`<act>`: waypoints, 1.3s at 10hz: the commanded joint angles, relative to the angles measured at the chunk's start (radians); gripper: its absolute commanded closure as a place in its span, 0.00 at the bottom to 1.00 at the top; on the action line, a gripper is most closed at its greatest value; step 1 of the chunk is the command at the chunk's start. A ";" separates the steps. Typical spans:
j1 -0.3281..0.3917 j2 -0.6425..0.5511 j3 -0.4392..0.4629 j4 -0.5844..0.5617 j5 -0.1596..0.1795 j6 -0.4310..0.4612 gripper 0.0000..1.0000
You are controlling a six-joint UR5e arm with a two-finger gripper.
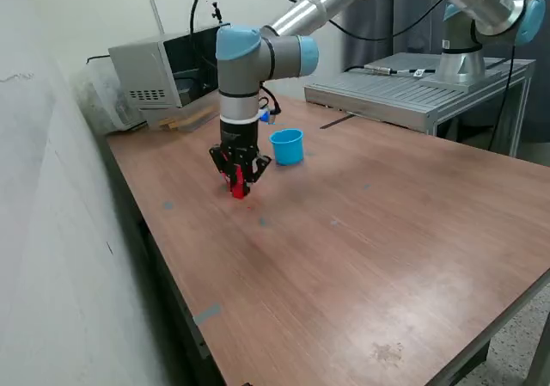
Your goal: Place red objects in the red bin, and blue objects in the blue bin.
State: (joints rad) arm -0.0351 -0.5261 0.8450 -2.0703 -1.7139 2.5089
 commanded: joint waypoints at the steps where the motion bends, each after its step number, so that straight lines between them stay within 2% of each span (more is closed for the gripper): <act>1: -0.077 -0.132 0.072 0.009 -0.021 0.059 1.00; 3: -0.144 -0.170 0.117 0.015 -0.064 0.132 1.00; 5: -0.204 -0.172 0.144 0.041 -0.066 0.148 1.00; 11: -0.204 -0.170 0.213 0.047 -0.064 0.137 1.00; 13: -0.200 -0.170 0.221 0.091 -0.056 0.137 1.00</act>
State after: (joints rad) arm -0.2389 -0.6957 1.0444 -2.0111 -1.7754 2.6479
